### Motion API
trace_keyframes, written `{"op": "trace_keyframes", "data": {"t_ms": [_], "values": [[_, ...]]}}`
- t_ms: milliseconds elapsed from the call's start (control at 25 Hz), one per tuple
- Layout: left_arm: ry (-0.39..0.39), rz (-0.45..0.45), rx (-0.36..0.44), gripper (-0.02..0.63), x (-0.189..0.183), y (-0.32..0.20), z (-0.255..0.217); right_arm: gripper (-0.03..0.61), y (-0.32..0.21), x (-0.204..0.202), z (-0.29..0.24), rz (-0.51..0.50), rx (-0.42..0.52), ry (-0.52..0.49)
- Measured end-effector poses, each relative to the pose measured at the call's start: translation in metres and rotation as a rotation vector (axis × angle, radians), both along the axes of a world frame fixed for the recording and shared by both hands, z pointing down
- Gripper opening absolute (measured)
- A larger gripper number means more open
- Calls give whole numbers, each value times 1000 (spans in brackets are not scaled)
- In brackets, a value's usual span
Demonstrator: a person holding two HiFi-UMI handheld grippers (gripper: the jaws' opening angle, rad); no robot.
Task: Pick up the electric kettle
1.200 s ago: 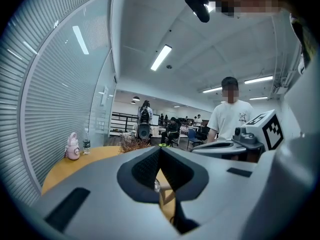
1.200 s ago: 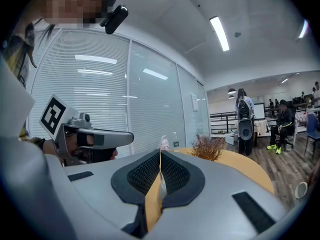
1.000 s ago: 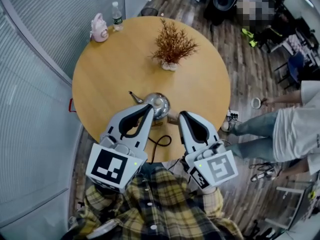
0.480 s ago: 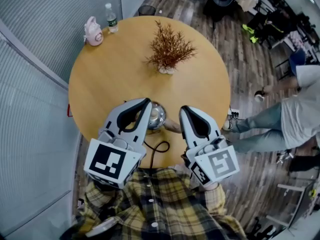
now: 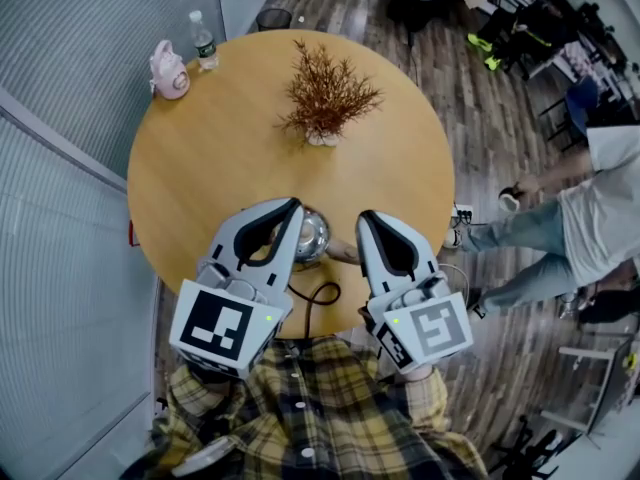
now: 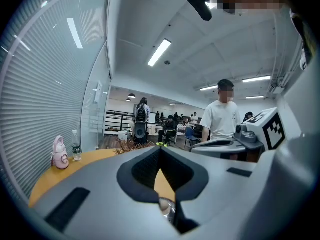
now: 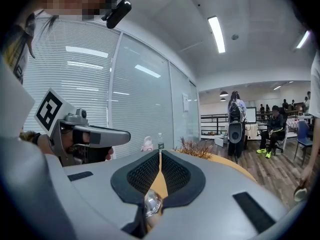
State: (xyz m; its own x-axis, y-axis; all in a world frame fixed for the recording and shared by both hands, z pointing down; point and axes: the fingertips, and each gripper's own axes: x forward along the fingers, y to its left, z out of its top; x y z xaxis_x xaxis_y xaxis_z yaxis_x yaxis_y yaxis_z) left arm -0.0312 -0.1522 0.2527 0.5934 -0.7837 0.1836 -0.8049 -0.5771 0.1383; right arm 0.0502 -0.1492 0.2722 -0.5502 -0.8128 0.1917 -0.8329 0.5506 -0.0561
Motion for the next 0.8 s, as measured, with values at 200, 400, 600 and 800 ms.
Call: {"op": "trace_keyframes", "data": {"t_ms": [200,400,600,800], "values": [[0,9,-20,2,-3,0,5,35,1,3,7,30,-19,-4],[-15,17,-31,3,-5,-4,13,37,4,8,20,58,-34,-8],[-11,26,-35,2,-1,-8,22,120,6,13,33,66,-65,-3],[-11,34,-51,3,3,-6,31,152,14,19,52,85,-95,1]]}}
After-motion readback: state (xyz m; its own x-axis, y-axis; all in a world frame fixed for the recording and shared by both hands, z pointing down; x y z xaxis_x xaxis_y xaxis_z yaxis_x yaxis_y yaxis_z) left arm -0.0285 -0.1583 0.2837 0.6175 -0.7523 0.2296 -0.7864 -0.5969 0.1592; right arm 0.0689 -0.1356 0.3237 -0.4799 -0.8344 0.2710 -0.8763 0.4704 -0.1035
